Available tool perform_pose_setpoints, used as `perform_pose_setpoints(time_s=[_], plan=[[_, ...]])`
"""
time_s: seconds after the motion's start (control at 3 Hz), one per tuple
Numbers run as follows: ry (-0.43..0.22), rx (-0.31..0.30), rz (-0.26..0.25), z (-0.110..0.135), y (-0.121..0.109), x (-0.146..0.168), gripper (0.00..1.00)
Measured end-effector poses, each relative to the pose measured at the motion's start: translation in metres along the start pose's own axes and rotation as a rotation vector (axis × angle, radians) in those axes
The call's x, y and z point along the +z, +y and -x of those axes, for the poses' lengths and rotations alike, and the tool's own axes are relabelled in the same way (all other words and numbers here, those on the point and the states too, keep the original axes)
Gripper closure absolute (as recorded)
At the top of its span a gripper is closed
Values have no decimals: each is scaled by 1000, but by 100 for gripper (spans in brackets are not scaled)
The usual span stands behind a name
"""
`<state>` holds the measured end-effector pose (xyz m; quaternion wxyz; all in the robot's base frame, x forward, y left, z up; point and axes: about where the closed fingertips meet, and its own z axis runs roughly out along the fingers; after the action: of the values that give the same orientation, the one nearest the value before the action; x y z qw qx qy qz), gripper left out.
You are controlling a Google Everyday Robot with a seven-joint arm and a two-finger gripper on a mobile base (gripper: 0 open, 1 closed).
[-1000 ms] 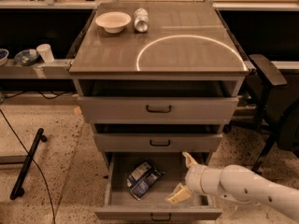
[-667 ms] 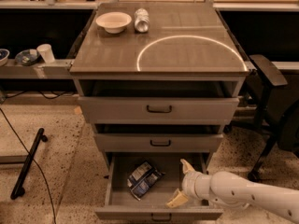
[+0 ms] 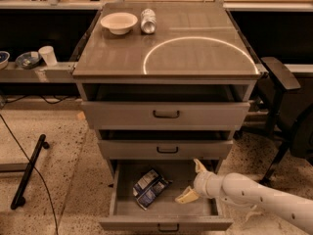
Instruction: Pick blue chip bag from bottom drawer and place on counter
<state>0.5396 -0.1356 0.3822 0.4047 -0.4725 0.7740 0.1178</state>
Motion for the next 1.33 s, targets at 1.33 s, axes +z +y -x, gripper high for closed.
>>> perform_pose_setpoints(time_s=[1.33], plan=[[-89, -105, 368, -38, 107, 164, 0]])
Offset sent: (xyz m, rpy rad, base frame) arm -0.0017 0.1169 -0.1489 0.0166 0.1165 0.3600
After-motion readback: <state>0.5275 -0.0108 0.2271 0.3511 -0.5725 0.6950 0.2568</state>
